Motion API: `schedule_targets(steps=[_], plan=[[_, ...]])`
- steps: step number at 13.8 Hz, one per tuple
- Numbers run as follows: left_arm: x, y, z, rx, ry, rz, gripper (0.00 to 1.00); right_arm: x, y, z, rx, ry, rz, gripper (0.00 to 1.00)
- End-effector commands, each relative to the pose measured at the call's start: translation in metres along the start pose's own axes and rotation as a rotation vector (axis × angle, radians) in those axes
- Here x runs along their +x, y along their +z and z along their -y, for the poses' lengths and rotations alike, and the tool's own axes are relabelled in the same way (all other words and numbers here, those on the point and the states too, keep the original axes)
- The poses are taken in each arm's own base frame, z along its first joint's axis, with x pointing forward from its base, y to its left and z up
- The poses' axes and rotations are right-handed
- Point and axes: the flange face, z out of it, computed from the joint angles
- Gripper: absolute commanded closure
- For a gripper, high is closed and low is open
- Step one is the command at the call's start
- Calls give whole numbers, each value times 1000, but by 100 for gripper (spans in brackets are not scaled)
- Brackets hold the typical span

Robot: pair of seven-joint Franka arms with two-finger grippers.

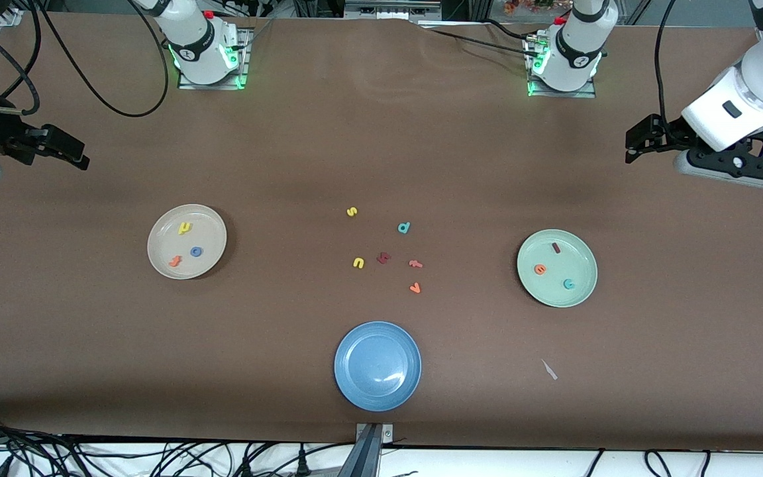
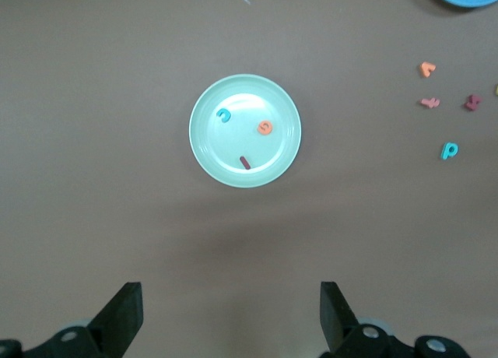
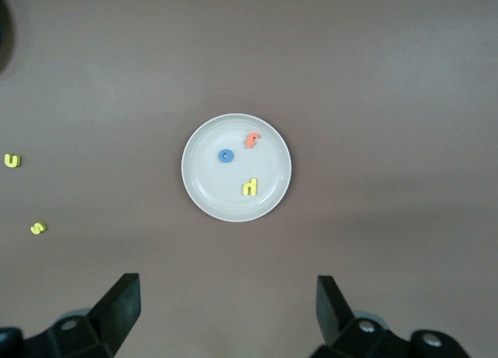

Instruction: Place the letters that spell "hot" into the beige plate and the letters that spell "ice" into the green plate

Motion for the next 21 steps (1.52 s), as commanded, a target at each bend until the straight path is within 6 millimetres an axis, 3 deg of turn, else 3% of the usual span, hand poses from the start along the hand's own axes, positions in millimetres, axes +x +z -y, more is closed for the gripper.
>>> schedule_targets(steps=[1, 6, 15, 21], plan=[[-4, -1, 3, 20, -9, 11, 0, -5, -2, -2, -11, -19, -37, 0], [0, -4, 7, 17, -10, 0, 0, -6, -4, -9, -9, 3, -35, 0], [8, -9, -4, -3, 4, -13, 0, -2, 8, -7, -14, -6, -5, 0], [8, -9, 6, -6, -17, -11, 0, 3, 17, -6, -18, -14, 30, 0]])
